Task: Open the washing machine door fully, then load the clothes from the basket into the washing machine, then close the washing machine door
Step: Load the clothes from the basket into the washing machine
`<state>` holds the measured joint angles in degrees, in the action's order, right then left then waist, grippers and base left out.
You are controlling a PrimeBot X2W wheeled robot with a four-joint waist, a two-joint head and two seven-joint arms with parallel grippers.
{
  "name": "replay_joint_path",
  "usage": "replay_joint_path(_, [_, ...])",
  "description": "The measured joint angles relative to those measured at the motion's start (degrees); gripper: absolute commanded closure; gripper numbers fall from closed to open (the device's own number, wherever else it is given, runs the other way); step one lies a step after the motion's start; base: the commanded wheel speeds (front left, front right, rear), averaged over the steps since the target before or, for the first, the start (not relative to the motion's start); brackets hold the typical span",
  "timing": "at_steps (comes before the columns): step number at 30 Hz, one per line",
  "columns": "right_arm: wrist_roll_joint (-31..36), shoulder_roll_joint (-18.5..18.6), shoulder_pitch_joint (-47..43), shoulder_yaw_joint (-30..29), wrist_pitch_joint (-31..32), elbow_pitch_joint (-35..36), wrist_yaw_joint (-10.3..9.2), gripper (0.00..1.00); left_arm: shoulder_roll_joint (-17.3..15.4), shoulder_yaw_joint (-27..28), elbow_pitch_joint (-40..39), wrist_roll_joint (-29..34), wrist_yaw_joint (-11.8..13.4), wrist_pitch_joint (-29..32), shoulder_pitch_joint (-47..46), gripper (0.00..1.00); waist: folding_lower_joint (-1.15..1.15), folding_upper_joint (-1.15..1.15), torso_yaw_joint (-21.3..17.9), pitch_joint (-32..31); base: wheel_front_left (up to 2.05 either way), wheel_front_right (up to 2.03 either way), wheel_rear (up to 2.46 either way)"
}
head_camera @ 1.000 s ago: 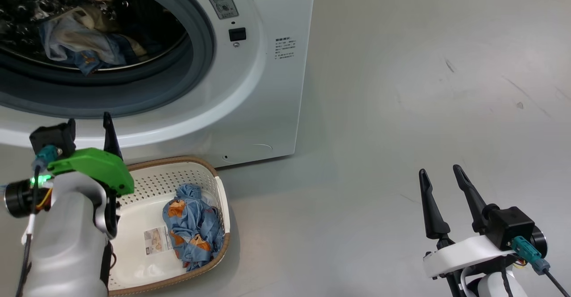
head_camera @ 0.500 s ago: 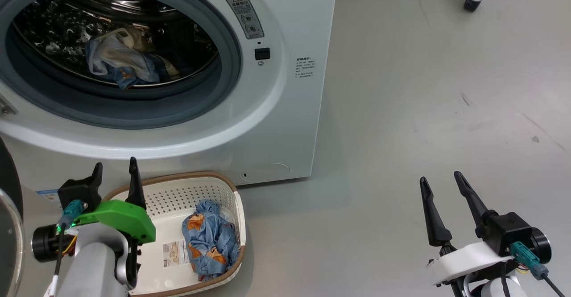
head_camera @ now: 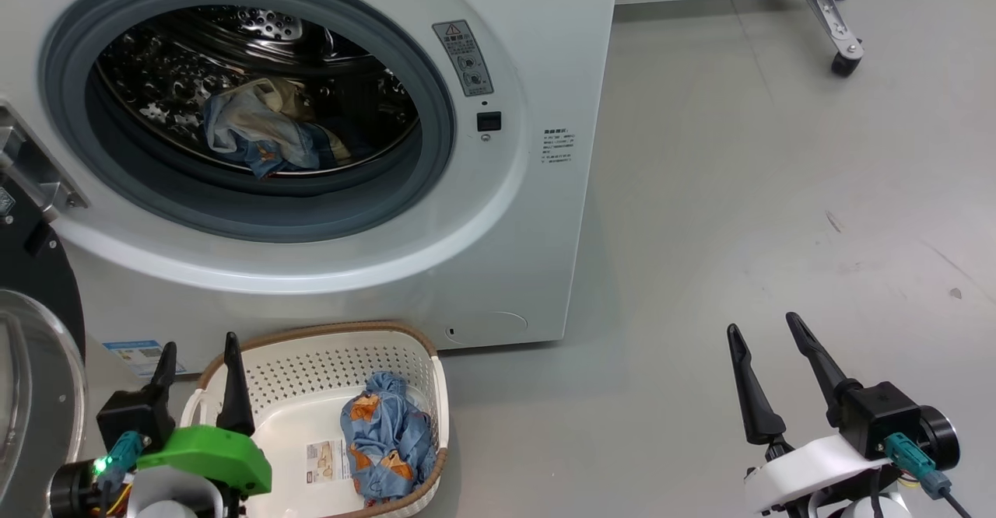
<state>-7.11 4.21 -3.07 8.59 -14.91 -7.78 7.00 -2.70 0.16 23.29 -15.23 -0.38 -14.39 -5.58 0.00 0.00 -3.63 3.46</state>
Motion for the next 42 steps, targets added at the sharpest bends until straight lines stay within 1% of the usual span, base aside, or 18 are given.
replay_joint_path(2, [0.11, 0.13, 0.0, 0.1, 0.0, 0.0, 0.0, 0.0, 0.0, 0.18, -0.73, 0.01, 0.21, -0.02, 0.76, 0.0, 0.0, 0.0, 0.22, -0.13, 0.0, 0.0, 0.0])
replay_joint_path(5, [0.11, 0.44, -0.03, 0.08, 0.01, 0.03, 0.0, 0.0, 0.01, 0.6, -3.88, 0.02, 0.67, -0.04, 3.8, 0.0, 0.0, 0.0, 1.18, -0.58, 0.0, 0.0, 0.0])
replay_joint_path(20, [0.11, 0.6, -2.22, 0.63, 0.01, -0.05, 0.0, 0.0, 0.03, 0.35, -11.63, 0.04, 1.59, -0.04, 14.14, 0.0, 0.0, 0.0, 4.24, -3.13, 0.0, 0.0, 0.0])
replay_joint_path(21, [0.11, 0.68, -2.22, 0.77, 0.01, -0.04, 0.0, 0.0, 0.07, 0.65, -12.39, -0.12, 1.99, -0.04, 14.69, 0.0, 0.0, 0.0, 4.38, -3.27, 0.0, 0.0, 0.0])
replay_joint_path(28, [0.11, 0.73, -2.22, 1.64, 0.0, -0.03, 0.0, 0.0, 0.05, 1.64, -14.57, -0.56, 2.0, -0.04, 17.74, 0.0, 0.0, 0.0, 4.33, -3.49, 0.0, 0.0, 0.0])
replay_joint_path(34, [0.1, 0.64, -2.22, 2.75, 0.01, 0.18, 0.01, 0.0, 0.03, 1.09, -14.5, -2.29, 0.12, -0.04, 18.89, 0.0, 0.0, 0.0, 3.28, -2.53, 0.0, 0.0, 0.0])
replay_joint_path(37, [0.1, 0.63, -2.21, 2.88, 0.0, 0.58, 0.01, 0.0, 0.02, -0.07, -13.03, -2.33, -0.11, -0.04, 19.01, 0.0, 0.0, 0.0, 2.71, -1.46, 0.0, 0.0, 0.0])
replay_joint_path(42, [0.09, 0.33, -2.05, 3.12, 0.01, 1.37, 0.01, 0.0, 0.02, -1.37, -12.4, -2.63, -1.66, 1.44, 18.88, 0.0, 0.0, 0.0, 1.53, 1.05, 0.0, 0.0, 0.0])
